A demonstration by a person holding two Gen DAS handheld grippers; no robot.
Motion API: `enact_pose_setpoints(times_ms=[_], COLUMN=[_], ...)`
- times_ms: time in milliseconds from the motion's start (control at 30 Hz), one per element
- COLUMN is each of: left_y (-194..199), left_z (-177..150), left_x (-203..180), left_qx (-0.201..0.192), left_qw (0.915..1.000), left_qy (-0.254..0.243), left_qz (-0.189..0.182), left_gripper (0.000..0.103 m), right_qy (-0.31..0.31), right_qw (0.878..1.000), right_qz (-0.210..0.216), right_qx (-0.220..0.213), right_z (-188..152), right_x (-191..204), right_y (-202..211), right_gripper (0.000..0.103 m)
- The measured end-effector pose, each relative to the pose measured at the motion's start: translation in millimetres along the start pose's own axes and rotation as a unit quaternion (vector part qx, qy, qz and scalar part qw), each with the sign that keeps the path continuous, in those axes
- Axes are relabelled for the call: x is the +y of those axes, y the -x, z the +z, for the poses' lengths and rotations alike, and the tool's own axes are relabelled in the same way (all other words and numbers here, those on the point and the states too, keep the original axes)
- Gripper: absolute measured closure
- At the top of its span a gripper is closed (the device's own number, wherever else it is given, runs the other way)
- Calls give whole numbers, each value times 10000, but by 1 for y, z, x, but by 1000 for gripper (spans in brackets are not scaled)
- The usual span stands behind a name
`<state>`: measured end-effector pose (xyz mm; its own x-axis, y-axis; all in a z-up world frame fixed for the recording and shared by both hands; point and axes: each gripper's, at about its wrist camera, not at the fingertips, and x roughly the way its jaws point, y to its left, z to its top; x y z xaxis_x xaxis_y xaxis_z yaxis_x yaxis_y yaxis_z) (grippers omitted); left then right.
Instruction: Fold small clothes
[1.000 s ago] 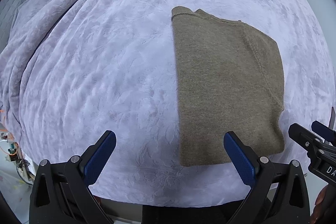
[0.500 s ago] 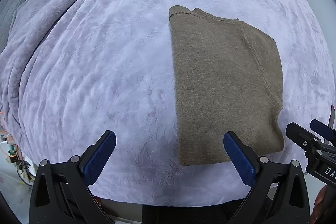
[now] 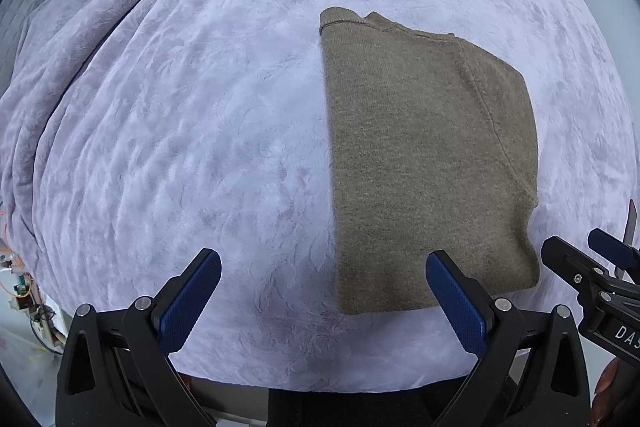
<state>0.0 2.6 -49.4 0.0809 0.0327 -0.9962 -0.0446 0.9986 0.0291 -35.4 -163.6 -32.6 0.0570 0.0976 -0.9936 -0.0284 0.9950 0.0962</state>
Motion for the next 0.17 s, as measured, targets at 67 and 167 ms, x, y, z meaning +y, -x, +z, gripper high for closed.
enact_pose_setpoints(times_ms=[67, 167], left_y=[0, -1], left_z=[1, 1], left_x=[1, 1], left_qx=[0, 5], left_qw=[10000, 10000], left_qy=[-13, -42], left_qz=[-20, -45], left_gripper=[0, 0], right_qy=[0, -11], right_qw=[10000, 10000], right_qz=[-7, -8], right_qx=[-1, 8], right_z=[0, -1], right_x=[0, 1], right_y=[0, -1], right_gripper=[11, 11])
